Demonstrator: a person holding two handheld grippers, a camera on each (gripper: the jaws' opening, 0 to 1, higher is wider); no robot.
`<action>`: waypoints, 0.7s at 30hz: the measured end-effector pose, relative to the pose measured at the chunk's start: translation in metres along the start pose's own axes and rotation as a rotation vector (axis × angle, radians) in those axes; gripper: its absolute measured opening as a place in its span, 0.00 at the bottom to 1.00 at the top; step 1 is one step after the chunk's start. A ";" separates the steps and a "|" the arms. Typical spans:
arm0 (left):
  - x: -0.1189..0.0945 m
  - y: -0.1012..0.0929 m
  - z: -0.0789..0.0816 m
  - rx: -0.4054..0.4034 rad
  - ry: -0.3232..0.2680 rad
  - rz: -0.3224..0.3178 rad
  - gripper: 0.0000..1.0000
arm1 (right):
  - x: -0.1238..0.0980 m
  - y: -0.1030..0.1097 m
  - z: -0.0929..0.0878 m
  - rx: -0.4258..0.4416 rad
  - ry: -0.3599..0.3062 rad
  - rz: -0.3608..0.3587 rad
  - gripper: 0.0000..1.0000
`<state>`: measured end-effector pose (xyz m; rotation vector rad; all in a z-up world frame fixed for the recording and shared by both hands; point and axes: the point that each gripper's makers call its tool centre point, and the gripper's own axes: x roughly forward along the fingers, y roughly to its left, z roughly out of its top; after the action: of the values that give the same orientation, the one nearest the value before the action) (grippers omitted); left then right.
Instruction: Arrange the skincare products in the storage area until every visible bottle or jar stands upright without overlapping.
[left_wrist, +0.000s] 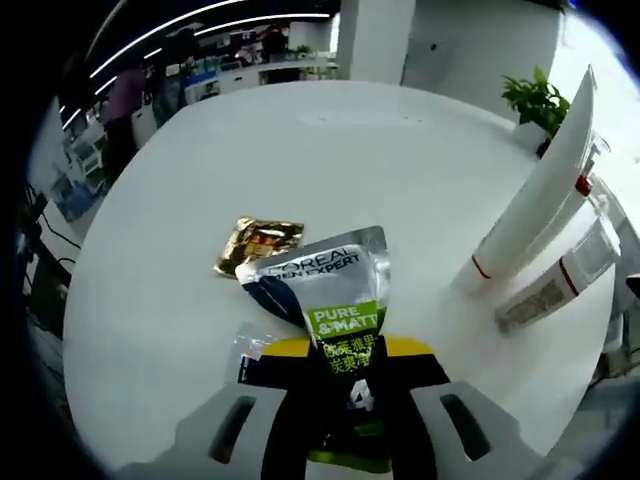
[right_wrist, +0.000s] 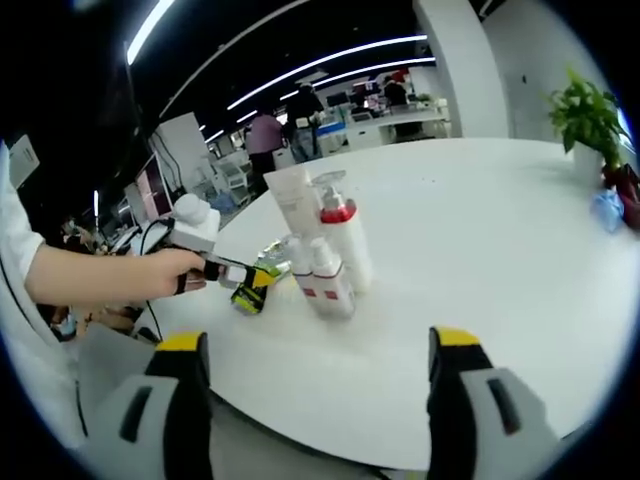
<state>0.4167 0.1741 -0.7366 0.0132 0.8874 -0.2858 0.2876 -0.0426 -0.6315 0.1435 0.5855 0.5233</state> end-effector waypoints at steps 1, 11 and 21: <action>-0.002 -0.001 -0.001 -0.001 -0.002 -0.004 0.18 | -0.001 0.001 0.001 -0.003 -0.003 0.000 0.91; -0.023 -0.007 -0.006 -0.025 -0.050 -0.046 0.15 | -0.005 0.006 0.002 -0.005 -0.014 0.004 0.91; -0.057 -0.026 -0.012 -0.036 -0.110 -0.125 0.14 | -0.002 0.024 0.004 -0.001 -0.020 0.056 0.87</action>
<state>0.3670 0.1647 -0.6974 -0.0906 0.7856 -0.3834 0.2779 -0.0224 -0.6209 0.1648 0.5630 0.5761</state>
